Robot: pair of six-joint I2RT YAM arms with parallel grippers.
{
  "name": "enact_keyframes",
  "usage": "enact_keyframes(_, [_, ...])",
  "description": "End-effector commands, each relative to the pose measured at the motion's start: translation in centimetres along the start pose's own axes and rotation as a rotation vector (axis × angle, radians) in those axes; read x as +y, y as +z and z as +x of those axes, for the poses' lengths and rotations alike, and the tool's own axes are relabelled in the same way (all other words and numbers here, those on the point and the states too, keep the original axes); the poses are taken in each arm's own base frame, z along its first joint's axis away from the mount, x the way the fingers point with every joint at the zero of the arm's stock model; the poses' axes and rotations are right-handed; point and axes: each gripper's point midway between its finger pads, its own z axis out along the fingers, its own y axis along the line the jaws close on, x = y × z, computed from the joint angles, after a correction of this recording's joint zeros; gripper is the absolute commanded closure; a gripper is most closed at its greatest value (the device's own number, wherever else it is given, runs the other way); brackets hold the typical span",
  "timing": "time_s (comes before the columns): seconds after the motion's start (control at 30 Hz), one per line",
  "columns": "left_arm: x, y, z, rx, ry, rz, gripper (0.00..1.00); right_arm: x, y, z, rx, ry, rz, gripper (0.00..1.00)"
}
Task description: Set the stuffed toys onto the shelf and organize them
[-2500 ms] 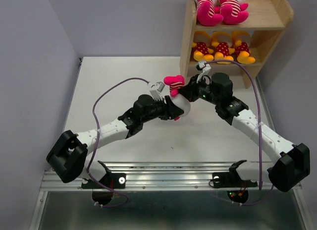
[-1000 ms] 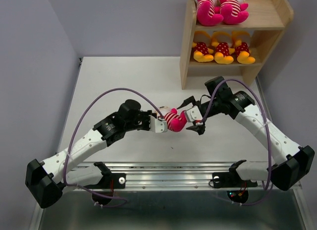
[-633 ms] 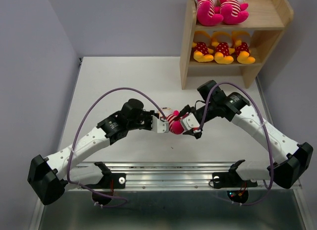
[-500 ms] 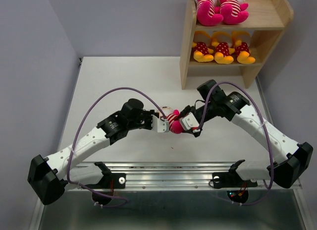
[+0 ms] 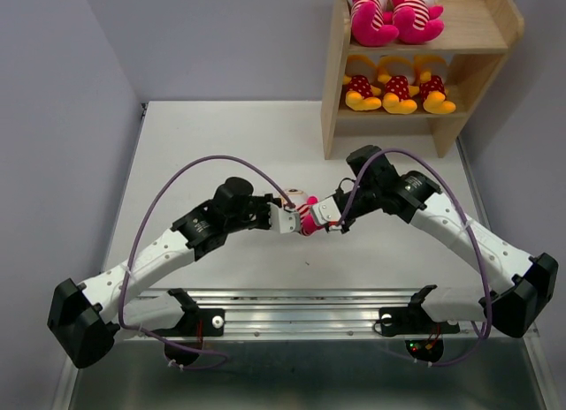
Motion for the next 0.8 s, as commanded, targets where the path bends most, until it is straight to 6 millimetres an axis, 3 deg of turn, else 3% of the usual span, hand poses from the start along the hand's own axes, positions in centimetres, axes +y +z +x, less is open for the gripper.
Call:
enact_keyframes(0.0, [3.5,-1.7,-3.3,-0.150,-0.040,-0.176,0.98,-1.1,-0.1,-0.9,-0.016,0.076,0.071,0.99])
enact_keyframes(0.03, [3.8,-2.0,-3.5,-0.163,-0.069,-0.199,0.91,-1.2,-0.2,-1.0,-0.015,0.084,0.078,1.00])
enact_keyframes(0.07, [4.6,-2.6,-3.6,-0.172,-0.091,-0.255,0.79,-1.2,-0.4,-1.1,-0.012,0.112,0.089,0.99])
enact_keyframes(0.1, [5.1,-2.9,-3.7,-0.178,-0.113,-0.288,0.34,-1.4,-0.6,-0.9,0.004,0.132,0.108,0.99])
enact_keyframes(0.13, [6.0,-3.7,-3.7,-0.183,-0.157,-0.352,0.04,-1.9,-0.8,-0.9,0.008,0.144,0.139,0.99])
enact_keyframes(0.33, [8.6,-6.4,-2.5,-0.170,-0.319,-0.537,0.01,-4.5,-3.2,0.1,0.111,0.276,0.319,1.00])
enact_keyframes(0.47, [9.8,-7.9,-0.7,-0.134,-0.531,-0.660,0.01,-7.1,-5.9,-1.8,0.107,0.273,0.431,0.99])
enact_keyframes(0.53, [10.4,-8.4,-0.3,-0.136,-0.678,-0.711,0.01,-9.6,-7.8,-3.2,0.101,0.248,0.515,0.99])
enact_keyframes(0.63, [10.5,-9.1,2.2,-0.024,-0.866,-0.806,0.01,-13.8,-10.9,-5.9,0.059,0.216,0.666,0.99])
enact_keyframes(0.77, [10.9,-9.4,1.4,-0.042,-0.963,-0.792,0.01,-18.9,-15.0,-10.0,-0.015,0.147,0.841,0.99])
